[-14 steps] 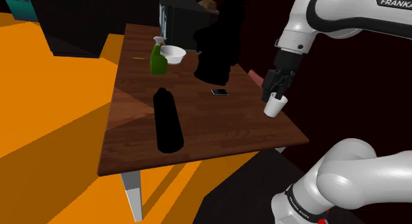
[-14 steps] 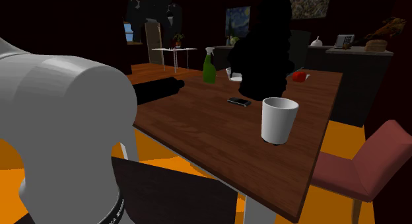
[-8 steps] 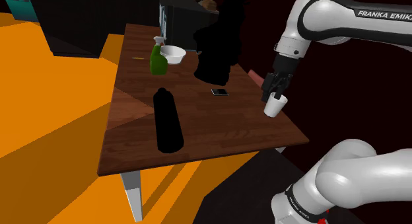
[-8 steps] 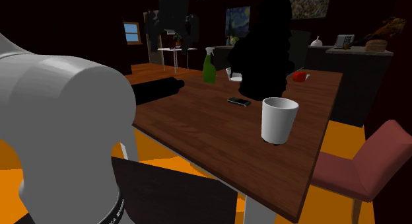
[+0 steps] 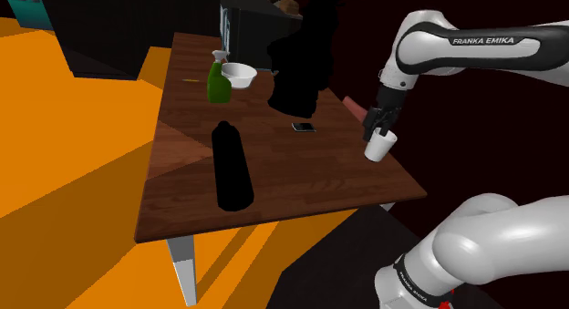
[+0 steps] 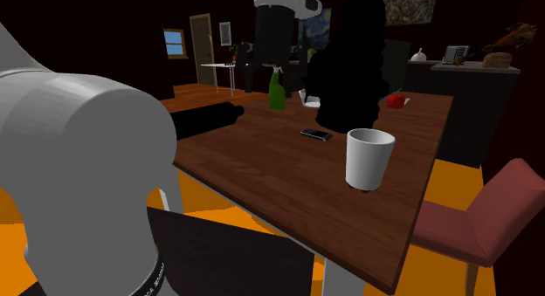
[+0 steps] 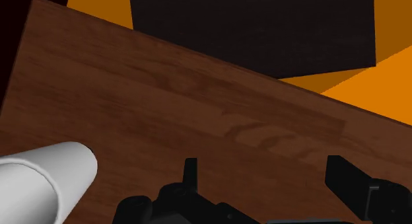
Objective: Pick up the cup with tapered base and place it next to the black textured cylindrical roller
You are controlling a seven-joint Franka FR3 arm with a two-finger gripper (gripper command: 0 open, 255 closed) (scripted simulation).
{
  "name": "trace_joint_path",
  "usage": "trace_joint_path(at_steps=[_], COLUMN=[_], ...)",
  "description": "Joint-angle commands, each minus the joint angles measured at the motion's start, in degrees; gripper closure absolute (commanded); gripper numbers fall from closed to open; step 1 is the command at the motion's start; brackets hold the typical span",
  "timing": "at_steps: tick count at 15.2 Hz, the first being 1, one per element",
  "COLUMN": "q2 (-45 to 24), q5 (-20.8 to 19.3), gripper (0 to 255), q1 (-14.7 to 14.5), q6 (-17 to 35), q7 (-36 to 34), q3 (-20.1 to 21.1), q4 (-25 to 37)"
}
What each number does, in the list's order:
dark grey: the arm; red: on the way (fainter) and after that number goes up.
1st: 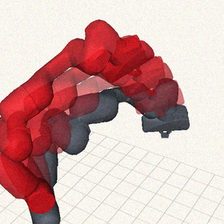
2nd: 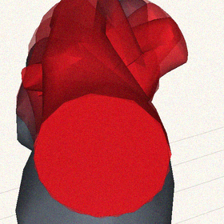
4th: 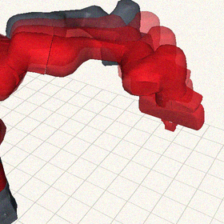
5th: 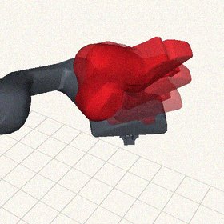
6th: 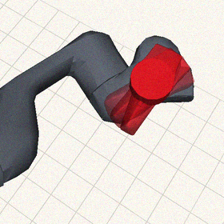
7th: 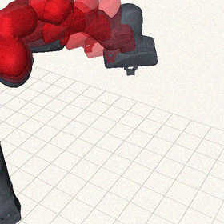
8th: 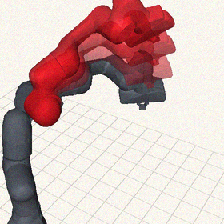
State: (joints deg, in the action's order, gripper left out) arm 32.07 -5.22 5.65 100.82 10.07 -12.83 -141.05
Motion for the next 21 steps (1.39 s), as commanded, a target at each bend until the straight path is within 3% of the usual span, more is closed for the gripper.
trace_joint_path(at_steps=[1, 8, 14, 21], q2=[-2.23, -12.49, -22.61, -25.34], q5=[-1.97, -5.99, -6.69, -6.3], gripper=[0, 0, 0, 0], q1=[1.1, 3.56, 5.21, 5.49], q6=[3.09, 12.39, 19.58, 25.35], q7=[2.06, 7.81, 13.06, 13.57], q3=[-1.84, -7.28, -11.56, -12.35], q4=[-0.15, 3.34, 8.73, 5.64])
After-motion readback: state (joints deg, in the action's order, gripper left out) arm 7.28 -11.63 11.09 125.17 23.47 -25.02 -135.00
